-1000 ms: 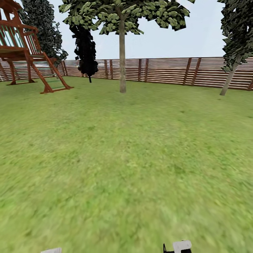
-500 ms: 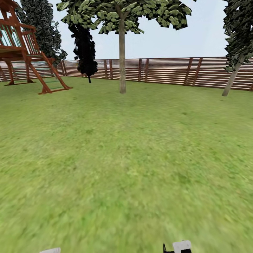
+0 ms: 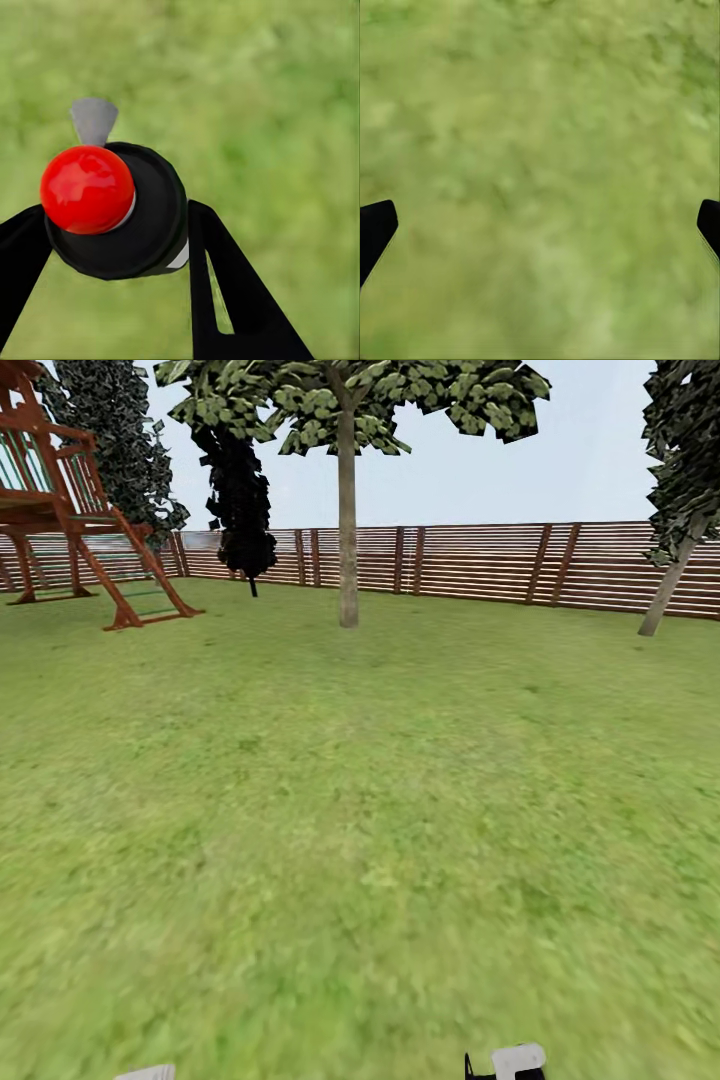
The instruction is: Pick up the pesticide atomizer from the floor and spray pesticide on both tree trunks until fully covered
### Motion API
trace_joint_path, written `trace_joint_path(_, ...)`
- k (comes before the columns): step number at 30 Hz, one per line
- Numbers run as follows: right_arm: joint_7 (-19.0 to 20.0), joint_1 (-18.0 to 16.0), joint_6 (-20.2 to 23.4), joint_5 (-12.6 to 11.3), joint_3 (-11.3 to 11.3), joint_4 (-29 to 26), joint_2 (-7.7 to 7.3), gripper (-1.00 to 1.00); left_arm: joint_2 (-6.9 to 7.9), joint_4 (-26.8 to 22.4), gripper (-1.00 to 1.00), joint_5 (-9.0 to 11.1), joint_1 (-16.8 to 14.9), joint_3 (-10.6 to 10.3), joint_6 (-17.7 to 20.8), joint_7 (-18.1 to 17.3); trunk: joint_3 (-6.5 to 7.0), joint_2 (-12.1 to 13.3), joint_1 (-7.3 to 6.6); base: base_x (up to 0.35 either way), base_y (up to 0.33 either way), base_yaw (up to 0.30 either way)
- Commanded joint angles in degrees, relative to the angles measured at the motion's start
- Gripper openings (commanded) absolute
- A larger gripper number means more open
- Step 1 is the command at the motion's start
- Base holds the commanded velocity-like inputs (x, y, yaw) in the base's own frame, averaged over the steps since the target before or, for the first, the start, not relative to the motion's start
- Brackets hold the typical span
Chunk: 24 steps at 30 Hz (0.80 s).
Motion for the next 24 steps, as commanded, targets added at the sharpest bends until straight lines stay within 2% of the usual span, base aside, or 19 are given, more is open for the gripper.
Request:
trace_joint_path(1, 0.0, 0.0, 0.0, 0.0, 0.0, 0.0, 0.0, 1.0, -0.02, 0.0, -1.0, 0.0, 0.0, 0.0, 0.0, 0.0, 0.0, 0.0, 0.0, 0.338, 0.0, 0.0)
trace_joint_path(24, 0.0, 0.0, 0.0, 0.0, 0.0, 0.0, 0.0, 1.0, -0.03, 0.0, -1.0, 0.0, 0.0, 0.0, 0.0, 0.0, 0.0, 0.0, 0.0, 0.338, 0.0, 0.0)
